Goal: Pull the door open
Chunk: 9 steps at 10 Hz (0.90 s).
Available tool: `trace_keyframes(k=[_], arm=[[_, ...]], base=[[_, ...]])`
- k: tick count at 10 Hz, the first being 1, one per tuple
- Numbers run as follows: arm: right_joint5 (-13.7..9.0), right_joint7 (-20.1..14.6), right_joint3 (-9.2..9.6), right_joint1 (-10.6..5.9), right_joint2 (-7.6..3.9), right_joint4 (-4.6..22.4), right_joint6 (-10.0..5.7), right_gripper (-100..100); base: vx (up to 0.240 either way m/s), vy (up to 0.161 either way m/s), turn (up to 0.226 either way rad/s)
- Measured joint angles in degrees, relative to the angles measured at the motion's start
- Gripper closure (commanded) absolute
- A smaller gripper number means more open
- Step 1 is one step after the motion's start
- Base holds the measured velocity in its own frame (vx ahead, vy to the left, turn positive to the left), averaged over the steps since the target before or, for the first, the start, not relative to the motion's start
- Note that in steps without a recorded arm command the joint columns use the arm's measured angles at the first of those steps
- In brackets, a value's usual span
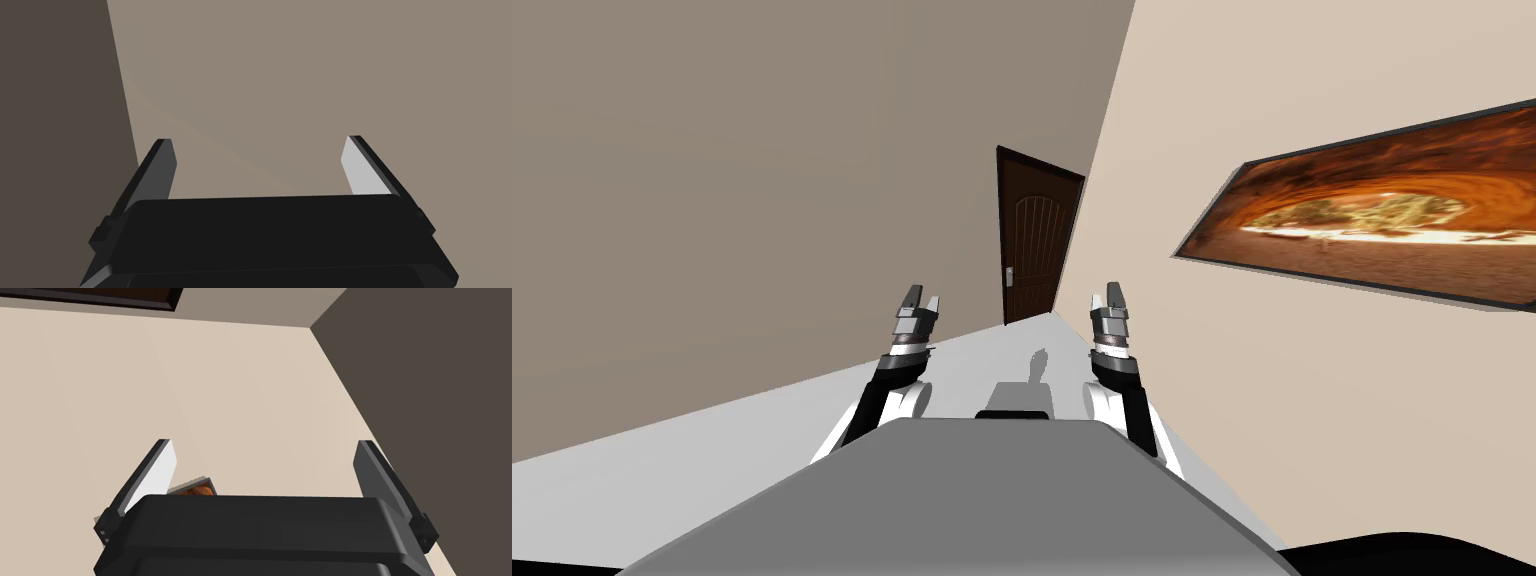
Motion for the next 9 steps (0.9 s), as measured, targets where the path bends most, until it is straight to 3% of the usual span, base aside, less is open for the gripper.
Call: trace_keyframes(k=[4,6,9], arm=[[3.28,1.78,0.39,-1.35,-2.13,4.33,-1.00,-100],[5.45,2.92,0.69,-2.37,-3.27,6.34,-0.77,-100],[7.74,4.21,0.94,-3.31,-4.31,9.34,-1.40,-100]], base=[[0.174,0.050,-0.015],[0.171,0.045,-0.019],[0.140,0.029,-0.015]])
